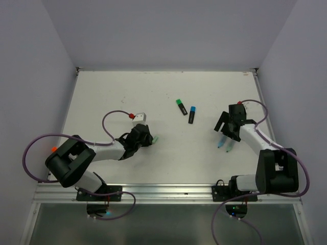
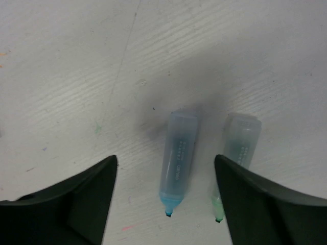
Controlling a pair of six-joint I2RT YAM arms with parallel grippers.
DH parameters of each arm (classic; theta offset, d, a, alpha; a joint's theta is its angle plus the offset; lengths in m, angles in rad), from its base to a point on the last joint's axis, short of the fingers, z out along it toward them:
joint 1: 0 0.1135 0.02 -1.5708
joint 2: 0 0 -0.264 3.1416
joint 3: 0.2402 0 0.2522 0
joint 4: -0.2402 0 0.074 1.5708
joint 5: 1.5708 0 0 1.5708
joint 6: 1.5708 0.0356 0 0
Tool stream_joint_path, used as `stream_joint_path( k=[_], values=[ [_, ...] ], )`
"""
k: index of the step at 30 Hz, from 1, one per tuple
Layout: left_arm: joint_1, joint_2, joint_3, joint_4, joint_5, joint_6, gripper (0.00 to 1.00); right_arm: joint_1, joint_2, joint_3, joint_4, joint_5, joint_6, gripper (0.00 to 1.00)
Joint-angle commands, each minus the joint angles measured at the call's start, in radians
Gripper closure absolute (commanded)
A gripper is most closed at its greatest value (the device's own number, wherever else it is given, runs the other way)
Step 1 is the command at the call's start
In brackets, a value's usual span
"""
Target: Open the pen caps
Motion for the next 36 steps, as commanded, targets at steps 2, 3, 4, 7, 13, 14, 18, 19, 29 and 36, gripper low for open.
stream_joint_path(
  k=[2,3,4,7,13,14,18,19,29,36],
  values=[
    [0.008,0.019,-0.022,-0.047,-0.005,-0.017,0.81,0.008,-0.055,0.084,-0.016,-0.003,-0.038,0.08],
    [0.008,0.021,-0.025,-0.049,-0.004,-0.019,0.79,0.025,-0.055,0.093,-0.015,-0.010,-0.040,0.02],
    [0.008,0.019,-0.025,-0.046,-0.004,-0.017,0.78,0.041,-0.052,0.116,-0.012,-0.008,-0.040,0.02],
    [0.008,0.015,-0.029,-0.042,0.001,-0.016,0.72,0.126,-0.004,0.188,-0.010,-0.001,-0.034,0.02],
    [0.008,-0.010,-0.047,-0.038,0.012,-0.011,0.60,0.219,0.189,0.363,0.002,-0.069,-0.005,0.03],
    [0.008,-0.013,-0.053,-0.036,0.018,-0.011,0.59,0.220,0.206,0.381,0.008,-0.071,-0.003,0.04],
    [0.008,-0.037,-0.067,-0.041,0.016,-0.009,0.53,0.229,0.313,0.490,0.004,-0.108,-0.006,0.09],
    [0.008,-0.050,-0.070,-0.049,0.015,-0.011,0.51,0.229,0.333,0.505,-0.001,-0.112,-0.008,0.10],
    [0.002,-0.209,-0.078,-0.108,0.030,-0.025,0.39,0.295,0.468,0.529,0.045,-0.122,-0.006,0.20],
    [-0.017,-0.362,-0.062,-0.196,0.039,-0.025,0.39,0.320,0.520,0.535,0.048,-0.076,0.008,0.25]
  ],
)
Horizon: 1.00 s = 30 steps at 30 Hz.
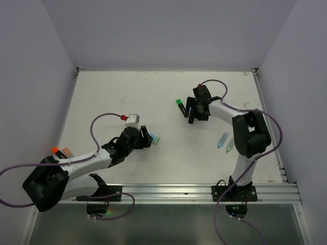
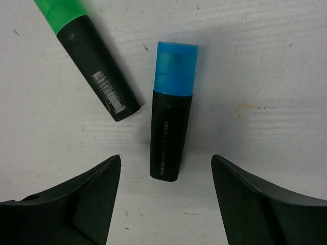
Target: Open the pen caps
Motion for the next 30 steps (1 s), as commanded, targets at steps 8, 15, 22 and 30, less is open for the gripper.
stream_joint_path(
  k=[8,15,22,30],
  values=[
    [-0.044,-0.133,0.044,-0.088,0.009,-0.021,0.39,0.025,0.073,0.056,0.009,0.069,0.003,0.34],
    [-0.047,-0.187,0.045,-0.114,0.015,-0.028,0.39,0.040,0.114,0.066,-0.011,0.118,-0.004,0.62],
    [-0.053,-0.212,0.022,-0.119,0.029,-0.048,0.39,0.047,0.128,0.045,-0.041,0.164,-0.004,0.89],
    [-0.056,-0.248,0.007,-0.067,0.100,-0.097,0.40,0.047,0.018,-0.082,0.039,0.157,-0.057,1.00]
  ],
)
